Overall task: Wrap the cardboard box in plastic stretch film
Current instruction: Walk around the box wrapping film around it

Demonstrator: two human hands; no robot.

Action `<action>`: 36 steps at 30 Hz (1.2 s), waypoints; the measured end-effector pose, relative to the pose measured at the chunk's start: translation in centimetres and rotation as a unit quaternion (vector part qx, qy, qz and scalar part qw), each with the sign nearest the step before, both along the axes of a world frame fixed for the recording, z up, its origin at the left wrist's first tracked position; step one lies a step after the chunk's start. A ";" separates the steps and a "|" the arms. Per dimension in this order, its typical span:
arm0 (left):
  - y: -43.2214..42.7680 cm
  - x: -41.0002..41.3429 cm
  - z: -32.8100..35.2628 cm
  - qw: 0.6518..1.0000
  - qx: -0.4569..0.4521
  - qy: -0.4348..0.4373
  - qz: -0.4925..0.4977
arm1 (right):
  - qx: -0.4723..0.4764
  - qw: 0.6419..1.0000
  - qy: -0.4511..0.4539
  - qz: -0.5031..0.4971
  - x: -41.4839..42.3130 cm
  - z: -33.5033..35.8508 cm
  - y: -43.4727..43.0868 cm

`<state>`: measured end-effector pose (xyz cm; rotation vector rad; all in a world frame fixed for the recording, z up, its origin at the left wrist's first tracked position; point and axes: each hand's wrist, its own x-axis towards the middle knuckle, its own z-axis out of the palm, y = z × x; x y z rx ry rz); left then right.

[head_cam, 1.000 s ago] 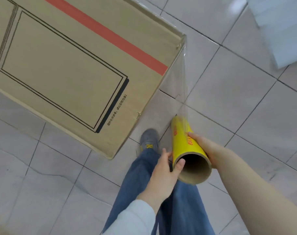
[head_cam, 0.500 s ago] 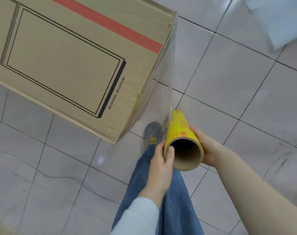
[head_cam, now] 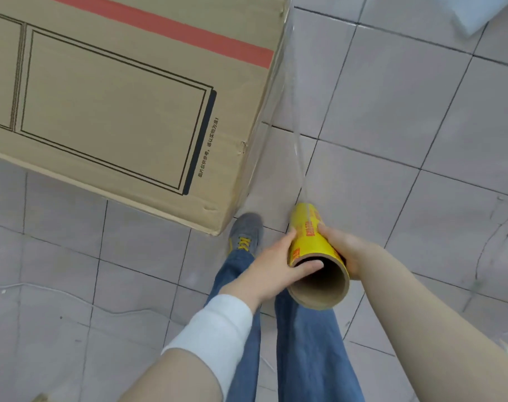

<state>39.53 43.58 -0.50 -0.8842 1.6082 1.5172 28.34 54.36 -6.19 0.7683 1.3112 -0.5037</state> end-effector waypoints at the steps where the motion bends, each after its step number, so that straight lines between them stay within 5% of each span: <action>1: -0.1 0.3 -0.2 1.000 -0.015 0.009 -0.003 | 0.005 1.000 0.011 -0.017 0.5 0.0 0.2; 5: 0.7 3.0 0.1 0.996 -0.046 0.018 0.074 | -0.010 0.994 0.063 -0.090 2.8 -0.1 1.5; 11: 2.6 7.2 1.9 0.971 0.003 -0.043 0.236 | -0.050 0.981 0.001 -0.186 6.8 1.6 1.0; 18: 0.2 8.2 1.3 0.995 -0.028 -0.046 0.080 | -0.050 0.996 0.020 -0.073 8.6 0.5 -0.4; 23: -0.4 7.2 1.1 0.991 -0.047 -0.015 -0.123 | -0.072 0.997 0.004 -0.012 9.6 0.6 0.0; 28: -0.8 10.4 1.9 0.994 -0.096 -0.003 -0.046 | -0.050 0.994 0.041 -0.092 11.9 1.5 2.2; 32: 0.2 14.2 2.5 0.996 -0.076 -0.011 0.046 | -0.053 0.977 -0.014 -0.206 14.8 2.9 1.3; 36: -0.7 17.3 3.1 0.997 -0.066 -0.030 -0.001 | -0.030 0.978 -0.008 -0.207 17.0 2.5 -0.7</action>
